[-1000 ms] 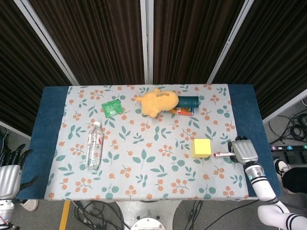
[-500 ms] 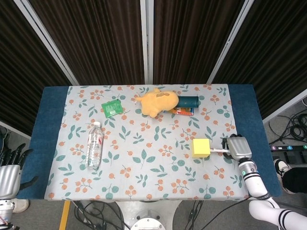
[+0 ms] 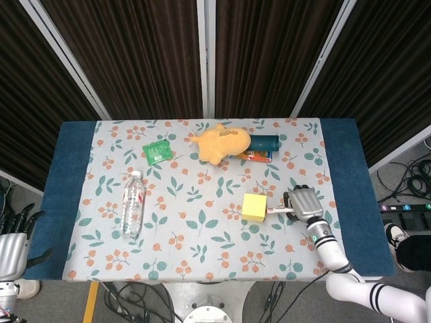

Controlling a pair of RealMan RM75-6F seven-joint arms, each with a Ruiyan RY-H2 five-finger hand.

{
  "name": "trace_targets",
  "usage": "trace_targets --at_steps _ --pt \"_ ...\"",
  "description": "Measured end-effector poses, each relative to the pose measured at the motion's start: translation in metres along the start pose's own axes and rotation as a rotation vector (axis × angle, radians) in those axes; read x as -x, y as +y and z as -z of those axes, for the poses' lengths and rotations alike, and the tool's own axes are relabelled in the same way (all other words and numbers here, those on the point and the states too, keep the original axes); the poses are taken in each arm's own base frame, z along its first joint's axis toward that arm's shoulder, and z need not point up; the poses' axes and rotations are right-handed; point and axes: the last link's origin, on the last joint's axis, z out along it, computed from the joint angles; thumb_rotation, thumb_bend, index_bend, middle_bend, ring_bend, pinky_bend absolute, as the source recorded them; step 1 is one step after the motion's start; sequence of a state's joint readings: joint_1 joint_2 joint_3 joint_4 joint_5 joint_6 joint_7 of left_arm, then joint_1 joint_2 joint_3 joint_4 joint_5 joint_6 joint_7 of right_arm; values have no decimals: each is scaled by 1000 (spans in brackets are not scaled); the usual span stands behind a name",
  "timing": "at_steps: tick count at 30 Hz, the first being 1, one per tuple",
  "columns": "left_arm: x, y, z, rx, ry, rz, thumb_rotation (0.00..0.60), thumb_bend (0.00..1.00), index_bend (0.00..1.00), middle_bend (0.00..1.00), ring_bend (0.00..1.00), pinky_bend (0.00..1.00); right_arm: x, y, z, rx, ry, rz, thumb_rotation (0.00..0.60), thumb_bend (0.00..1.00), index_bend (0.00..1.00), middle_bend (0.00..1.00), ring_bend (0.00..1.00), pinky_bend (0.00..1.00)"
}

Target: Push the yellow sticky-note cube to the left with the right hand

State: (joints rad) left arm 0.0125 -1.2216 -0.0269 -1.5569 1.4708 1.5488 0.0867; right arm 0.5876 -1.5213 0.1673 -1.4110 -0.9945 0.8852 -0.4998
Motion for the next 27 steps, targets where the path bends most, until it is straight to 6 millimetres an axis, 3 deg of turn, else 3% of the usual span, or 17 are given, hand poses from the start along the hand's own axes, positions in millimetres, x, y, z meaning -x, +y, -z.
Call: trace_targets --at_steps 15,18,27 --pt "2 -3 0 -4 -2 6 600 89 265 189 185 112 -20 -82 -27 -51 -9 12 600 477 655 565 273 270" --pt "1 -3 0 -4 0 6 600 89 265 189 185 112 -21 -86 -28 -44 -13 18 600 477 655 565 273 269" --pt "1 -2 0 -1 2 7 600 89 265 189 185 112 -22 -73 -33 10 -23 27 600 477 658 565 274 264"
